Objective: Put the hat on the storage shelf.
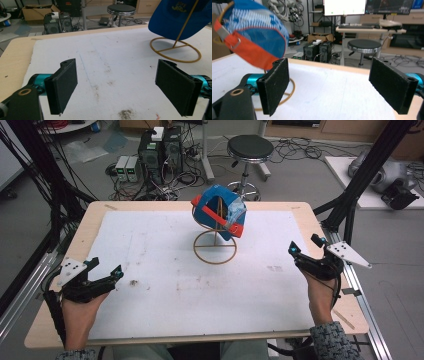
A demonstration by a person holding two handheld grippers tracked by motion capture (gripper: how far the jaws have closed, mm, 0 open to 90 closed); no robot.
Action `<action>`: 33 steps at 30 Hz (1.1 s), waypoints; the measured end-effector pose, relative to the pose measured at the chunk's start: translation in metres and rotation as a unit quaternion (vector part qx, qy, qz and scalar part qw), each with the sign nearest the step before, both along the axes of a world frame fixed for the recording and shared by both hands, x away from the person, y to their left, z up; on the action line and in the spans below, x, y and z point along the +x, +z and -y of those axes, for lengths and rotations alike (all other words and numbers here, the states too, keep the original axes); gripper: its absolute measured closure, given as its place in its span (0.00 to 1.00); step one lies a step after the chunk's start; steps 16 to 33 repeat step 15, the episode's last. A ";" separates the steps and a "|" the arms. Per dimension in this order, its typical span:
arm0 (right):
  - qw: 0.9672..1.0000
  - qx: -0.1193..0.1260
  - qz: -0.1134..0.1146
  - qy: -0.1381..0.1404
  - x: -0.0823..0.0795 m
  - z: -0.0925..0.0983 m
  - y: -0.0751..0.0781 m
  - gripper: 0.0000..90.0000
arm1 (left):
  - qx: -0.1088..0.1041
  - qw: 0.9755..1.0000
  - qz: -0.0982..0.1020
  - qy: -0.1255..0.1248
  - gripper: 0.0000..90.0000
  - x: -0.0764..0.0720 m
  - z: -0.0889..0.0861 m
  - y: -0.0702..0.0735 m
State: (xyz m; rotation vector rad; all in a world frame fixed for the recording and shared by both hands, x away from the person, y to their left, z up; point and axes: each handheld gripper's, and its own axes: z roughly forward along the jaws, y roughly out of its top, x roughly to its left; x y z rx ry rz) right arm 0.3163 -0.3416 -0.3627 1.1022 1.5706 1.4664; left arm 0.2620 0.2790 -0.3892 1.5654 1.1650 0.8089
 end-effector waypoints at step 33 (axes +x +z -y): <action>1.000 -0.002 -0.011 0.002 -0.006 -0.005 -0.022 0.18 | 0.004 1.000 -0.010 0.004 0.20 0.003 -0.002 -0.009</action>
